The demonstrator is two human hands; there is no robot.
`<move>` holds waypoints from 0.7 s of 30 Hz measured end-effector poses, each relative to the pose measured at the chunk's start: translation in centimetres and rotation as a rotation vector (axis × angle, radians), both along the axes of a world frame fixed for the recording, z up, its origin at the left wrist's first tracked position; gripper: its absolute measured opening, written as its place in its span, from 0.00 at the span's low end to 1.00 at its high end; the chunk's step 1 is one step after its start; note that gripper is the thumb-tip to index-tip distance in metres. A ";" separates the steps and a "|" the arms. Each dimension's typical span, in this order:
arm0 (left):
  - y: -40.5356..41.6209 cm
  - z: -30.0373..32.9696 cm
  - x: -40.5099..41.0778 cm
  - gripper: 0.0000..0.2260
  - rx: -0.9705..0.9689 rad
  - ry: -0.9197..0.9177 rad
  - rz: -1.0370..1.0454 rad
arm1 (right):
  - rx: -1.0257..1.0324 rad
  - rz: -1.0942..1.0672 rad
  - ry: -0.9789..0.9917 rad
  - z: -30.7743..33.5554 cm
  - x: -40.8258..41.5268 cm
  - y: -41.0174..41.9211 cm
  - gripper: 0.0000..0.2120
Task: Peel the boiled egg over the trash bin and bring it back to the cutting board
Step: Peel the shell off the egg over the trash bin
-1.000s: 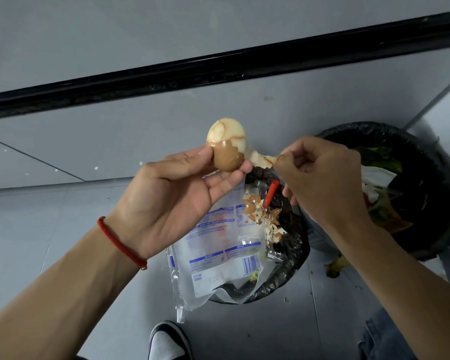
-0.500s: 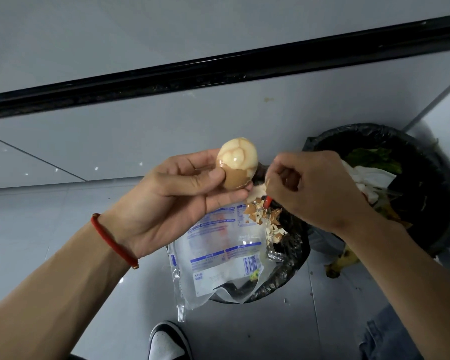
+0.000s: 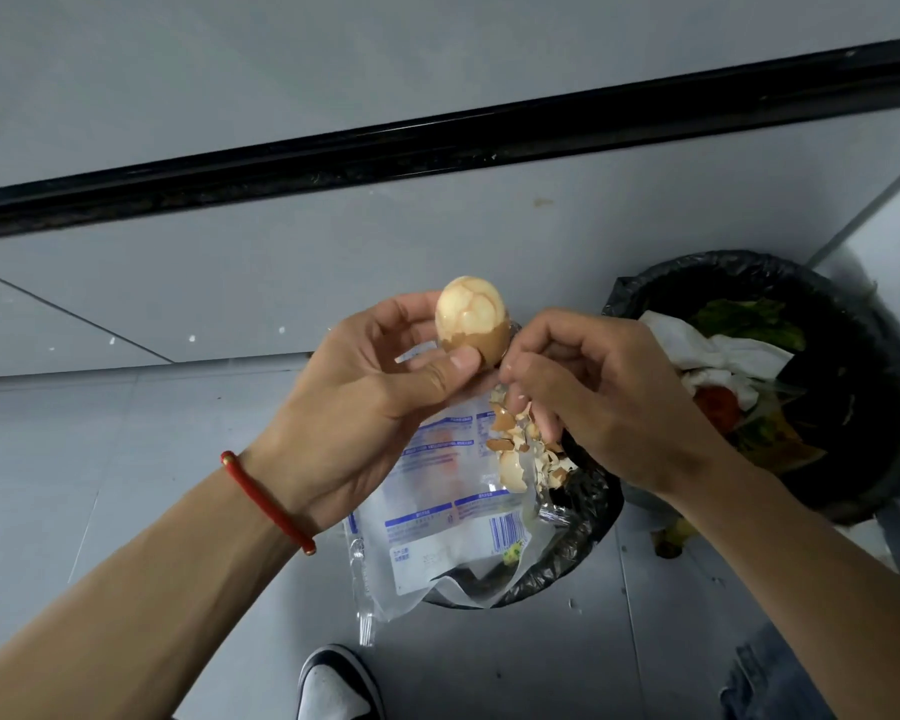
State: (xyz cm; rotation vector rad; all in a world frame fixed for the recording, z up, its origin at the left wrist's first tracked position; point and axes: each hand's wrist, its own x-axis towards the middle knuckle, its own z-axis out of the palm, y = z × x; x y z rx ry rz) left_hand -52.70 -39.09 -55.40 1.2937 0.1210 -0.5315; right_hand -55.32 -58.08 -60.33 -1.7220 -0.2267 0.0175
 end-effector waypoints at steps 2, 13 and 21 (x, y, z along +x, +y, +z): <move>-0.1 0.0 -0.1 0.25 0.043 -0.053 0.018 | 0.072 -0.014 0.034 0.1 0.0 0.2 0.07; 0.1 -0.2 -0.4 0.25 0.120 -0.123 0.037 | -0.268 0.042 -0.037 -0.6 0.0 -0.1 0.19; 0.3 -0.9 -0.3 0.23 0.146 -0.181 0.021 | -0.125 -0.021 0.073 -0.2 0.0 0.4 0.16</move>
